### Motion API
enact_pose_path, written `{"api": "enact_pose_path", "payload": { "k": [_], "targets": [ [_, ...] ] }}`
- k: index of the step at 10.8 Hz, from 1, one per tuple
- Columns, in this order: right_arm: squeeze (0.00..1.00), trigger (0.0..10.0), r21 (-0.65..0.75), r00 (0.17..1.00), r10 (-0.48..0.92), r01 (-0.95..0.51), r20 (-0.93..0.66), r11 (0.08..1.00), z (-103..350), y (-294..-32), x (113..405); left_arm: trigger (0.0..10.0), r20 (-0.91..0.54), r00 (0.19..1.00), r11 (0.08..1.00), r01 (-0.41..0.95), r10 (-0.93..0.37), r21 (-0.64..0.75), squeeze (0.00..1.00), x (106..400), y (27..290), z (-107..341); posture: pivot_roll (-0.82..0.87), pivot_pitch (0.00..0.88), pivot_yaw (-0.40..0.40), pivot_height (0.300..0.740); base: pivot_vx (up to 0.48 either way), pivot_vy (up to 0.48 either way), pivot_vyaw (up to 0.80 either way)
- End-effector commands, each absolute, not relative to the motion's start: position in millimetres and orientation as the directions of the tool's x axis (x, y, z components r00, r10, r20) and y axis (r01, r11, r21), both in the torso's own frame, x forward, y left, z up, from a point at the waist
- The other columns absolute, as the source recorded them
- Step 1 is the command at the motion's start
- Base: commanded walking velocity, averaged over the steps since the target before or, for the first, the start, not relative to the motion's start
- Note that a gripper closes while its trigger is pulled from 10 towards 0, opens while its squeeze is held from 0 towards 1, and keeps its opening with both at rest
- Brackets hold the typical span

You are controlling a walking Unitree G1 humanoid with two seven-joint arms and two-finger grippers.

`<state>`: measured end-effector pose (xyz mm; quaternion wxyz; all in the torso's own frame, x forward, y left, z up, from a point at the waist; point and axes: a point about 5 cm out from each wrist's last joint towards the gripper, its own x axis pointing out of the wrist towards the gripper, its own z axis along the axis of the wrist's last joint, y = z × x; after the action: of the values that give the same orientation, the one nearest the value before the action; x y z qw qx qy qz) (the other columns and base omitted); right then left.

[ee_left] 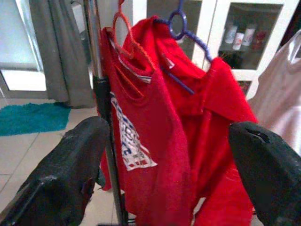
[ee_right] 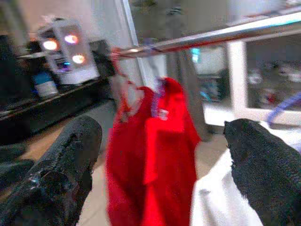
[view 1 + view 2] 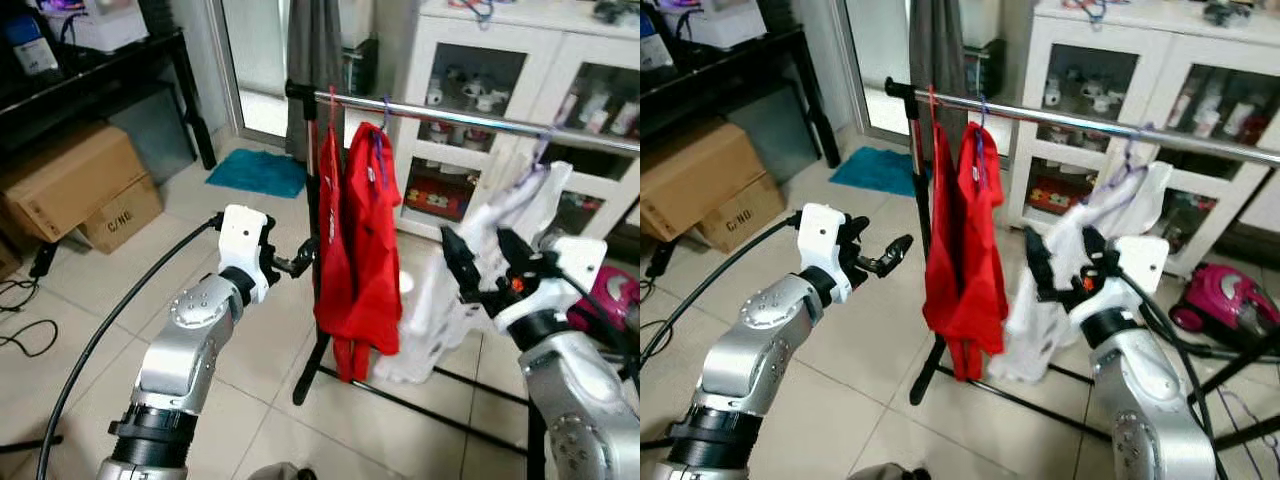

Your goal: Hang hanger

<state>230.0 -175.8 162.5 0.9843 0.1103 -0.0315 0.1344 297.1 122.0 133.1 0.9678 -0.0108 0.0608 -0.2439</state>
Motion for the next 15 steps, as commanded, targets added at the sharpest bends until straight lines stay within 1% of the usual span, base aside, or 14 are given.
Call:
{"api": "enact_pose_path", "payload": {
  "k": [1,2,3,4,5,11,15],
  "targets": [
    [1.0,10.0,0.207,0.94,0.329,-0.34,0.085,0.917,163.3,-165.5,227.9,10.0,-0.099,0.871,0.877,0.479,-0.48,-0.035,0.0,296.0,122.4,136.1,0.04,0.0,0.068,0.74,0.0,0.0,0.0],
    [1.0,10.0,0.191,0.941,0.331,-0.339,0.072,0.921,160.8,-161.3,229.9,10.0,-0.089,0.868,0.873,0.487,-0.488,-0.039,0.0,296.5,121.2,138.2,0.04,0.0,0.068,0.74,0.0,0.0,0.0],
    [1.0,10.0,0.185,0.951,0.303,-0.309,0.06,0.933,158.8,-162.1,232.3,10.0,-0.082,0.865,0.868,0.494,-0.496,-0.046,0.0,296.7,120.2,139.4,0.04,0.0,0.067,0.74,0.0,0.0,0.0],
    [1.0,10.0,0.191,0.956,0.289,-0.293,0.051,0.937,157.7,-162.1,235.3,10.0,-0.073,0.861,0.864,0.502,-0.504,-0.043,0.0,296.6,119.9,141.5,0.04,0.0,0.066,0.74,0.0,0.0,0.8],
    [1.0,10.0,0.183,0.952,0.303,-0.306,0.044,0.934,158.0,-158.7,237.1,10.0,-0.067,0.86,0.863,0.503,-0.506,-0.046,0.0,296.6,120.6,142.9,0.04,0.0,0.066,0.74,0.259,0.0,0.8],
    [1.0,10.0,0.189,0.953,0.294,-0.302,0.067,0.935,163.2,-156.3,242.5,10.0,-0.07,0.859,0.862,0.506,-0.507,-0.042,0.0,298.1,122.0,142.6,0.04,0.0,0.058,0.74,0.266,0.0,0.0],
    [1.0,10.0,0.167,0.968,0.242,-0.249,0.059,0.954,162.2,-161.3,247.4,10.0,-0.065,0.857,0.86,0.51,-0.511,-0.036,0.0,300.9,122.9,144.9,0.04,0.0,0.056,0.74,0.271,0.0,0.0]
  ]
}}
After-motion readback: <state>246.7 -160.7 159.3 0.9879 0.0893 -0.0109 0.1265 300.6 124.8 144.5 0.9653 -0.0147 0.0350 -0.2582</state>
